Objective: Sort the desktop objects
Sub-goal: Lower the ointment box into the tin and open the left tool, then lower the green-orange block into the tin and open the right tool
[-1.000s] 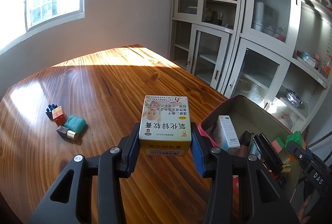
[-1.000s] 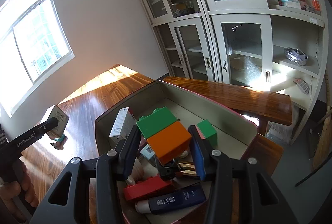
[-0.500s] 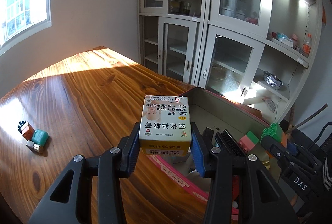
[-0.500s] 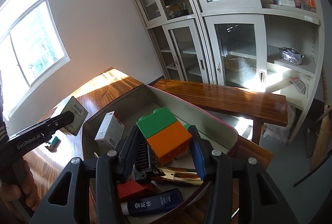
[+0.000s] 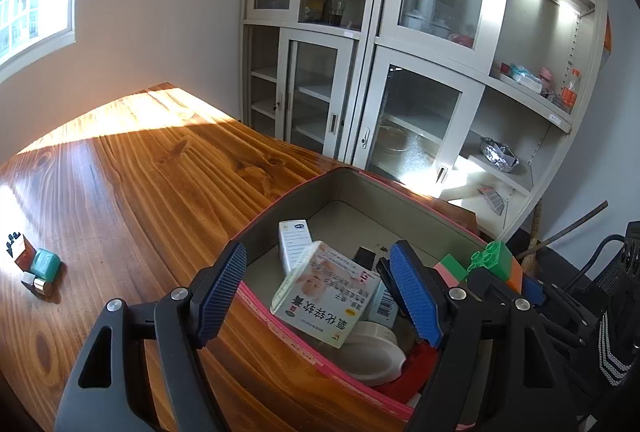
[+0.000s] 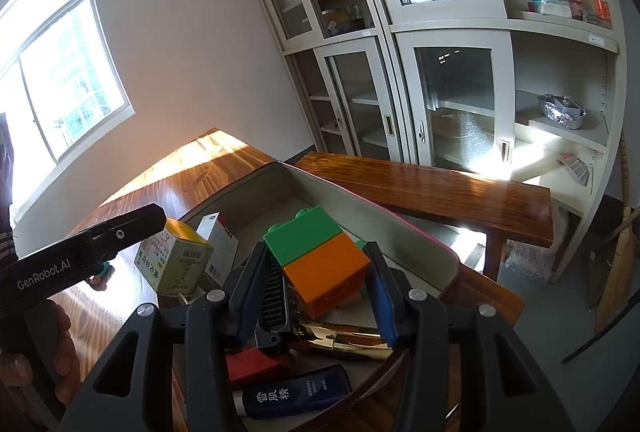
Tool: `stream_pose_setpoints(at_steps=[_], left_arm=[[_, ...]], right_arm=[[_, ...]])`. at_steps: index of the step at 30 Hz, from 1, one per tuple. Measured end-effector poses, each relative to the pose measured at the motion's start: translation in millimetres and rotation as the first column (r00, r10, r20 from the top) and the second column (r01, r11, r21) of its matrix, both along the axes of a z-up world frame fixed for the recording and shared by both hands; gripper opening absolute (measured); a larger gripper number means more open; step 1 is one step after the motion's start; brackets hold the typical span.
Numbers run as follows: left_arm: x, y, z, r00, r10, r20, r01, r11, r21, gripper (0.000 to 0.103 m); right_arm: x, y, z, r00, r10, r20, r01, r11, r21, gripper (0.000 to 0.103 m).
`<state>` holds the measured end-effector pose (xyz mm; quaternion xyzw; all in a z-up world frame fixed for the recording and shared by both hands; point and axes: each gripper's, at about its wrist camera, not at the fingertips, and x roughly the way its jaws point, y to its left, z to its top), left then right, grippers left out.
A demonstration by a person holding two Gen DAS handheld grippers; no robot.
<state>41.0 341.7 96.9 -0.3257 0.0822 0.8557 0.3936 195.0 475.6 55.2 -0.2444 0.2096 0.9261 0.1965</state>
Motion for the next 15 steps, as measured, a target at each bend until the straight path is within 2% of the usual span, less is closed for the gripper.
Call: stream_pose_setpoints(at_steps=[5, 7, 9, 15], left_arm=[[-9.3, -15.8, 0.3, 0.999, 0.048, 0.017, -0.049, 0.999, 0.013, 0.078], [-12.5, -20.0, 0.8, 0.998, 0.064, 0.026, -0.064, 0.998, 0.017, 0.078], [-14.3, -25.5, 0.8, 0.997, 0.074, 0.029, -0.075, 0.997, 0.021, 0.078], [-17.8, -41.0, 2.4, 0.994, 0.108, 0.012, -0.108, 0.994, 0.024, 0.078]], right_arm=[[-1.0, -3.3, 1.5, 1.000, 0.007, -0.003, -0.007, 1.000, -0.003, 0.054], [0.0, -3.7, 3.2, 1.000, 0.002, -0.013, -0.002, 1.000, -0.008, 0.074], [2.0, -6.1, 6.6, 1.000, -0.008, -0.027, 0.008, 1.000, 0.003, 0.081], [-0.9, -18.2, 13.9, 1.000, 0.008, -0.028, -0.007, 0.999, 0.042, 0.081]])
